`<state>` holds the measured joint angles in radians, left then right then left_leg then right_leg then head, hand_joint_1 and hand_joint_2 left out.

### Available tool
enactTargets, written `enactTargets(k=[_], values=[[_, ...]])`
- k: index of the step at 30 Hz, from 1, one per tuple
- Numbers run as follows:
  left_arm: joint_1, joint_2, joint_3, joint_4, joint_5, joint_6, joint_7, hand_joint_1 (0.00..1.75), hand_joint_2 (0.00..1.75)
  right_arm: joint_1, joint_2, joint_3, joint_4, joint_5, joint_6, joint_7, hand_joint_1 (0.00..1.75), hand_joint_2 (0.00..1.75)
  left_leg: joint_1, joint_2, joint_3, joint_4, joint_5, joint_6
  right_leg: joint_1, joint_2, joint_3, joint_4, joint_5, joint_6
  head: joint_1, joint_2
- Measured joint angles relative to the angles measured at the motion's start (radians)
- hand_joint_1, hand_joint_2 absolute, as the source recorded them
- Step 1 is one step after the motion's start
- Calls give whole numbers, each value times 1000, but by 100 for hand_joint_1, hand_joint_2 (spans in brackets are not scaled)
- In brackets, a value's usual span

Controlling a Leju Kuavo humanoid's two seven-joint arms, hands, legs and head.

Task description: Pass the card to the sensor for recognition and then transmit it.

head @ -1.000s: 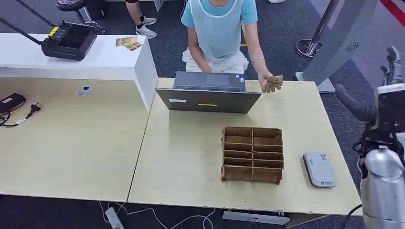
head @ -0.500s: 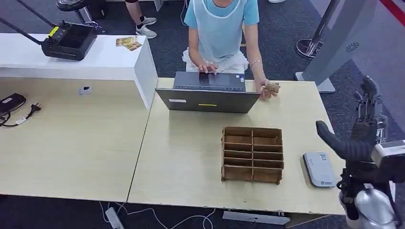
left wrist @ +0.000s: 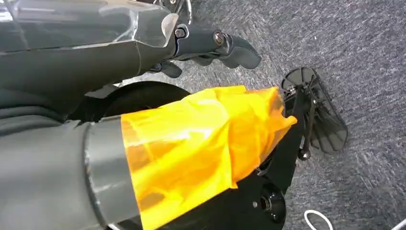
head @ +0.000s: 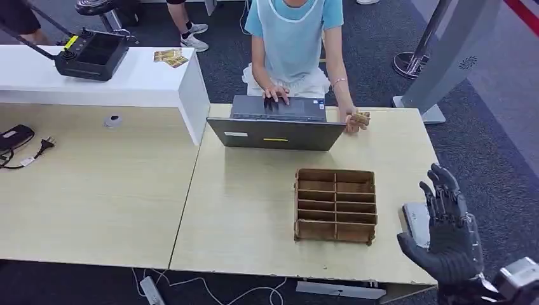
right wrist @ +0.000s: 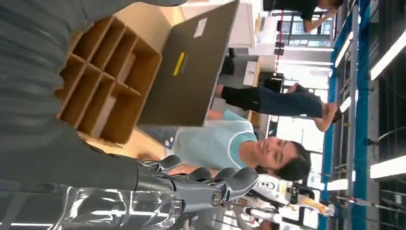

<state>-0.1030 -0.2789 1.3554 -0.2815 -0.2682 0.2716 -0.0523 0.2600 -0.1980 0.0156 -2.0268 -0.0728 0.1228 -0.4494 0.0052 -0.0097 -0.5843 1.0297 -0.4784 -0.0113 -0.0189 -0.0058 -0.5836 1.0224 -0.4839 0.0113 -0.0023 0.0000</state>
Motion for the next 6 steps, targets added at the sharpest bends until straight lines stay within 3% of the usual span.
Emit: enactTargets(k=[6], values=[[0, 0, 1, 0, 10, 2, 0, 0, 0, 18, 32, 38, 2, -28, 19, -1, 0, 175, 0, 0, 0, 0, 0, 0, 0, 0, 0, 0, 0, 0, 0, 0]])
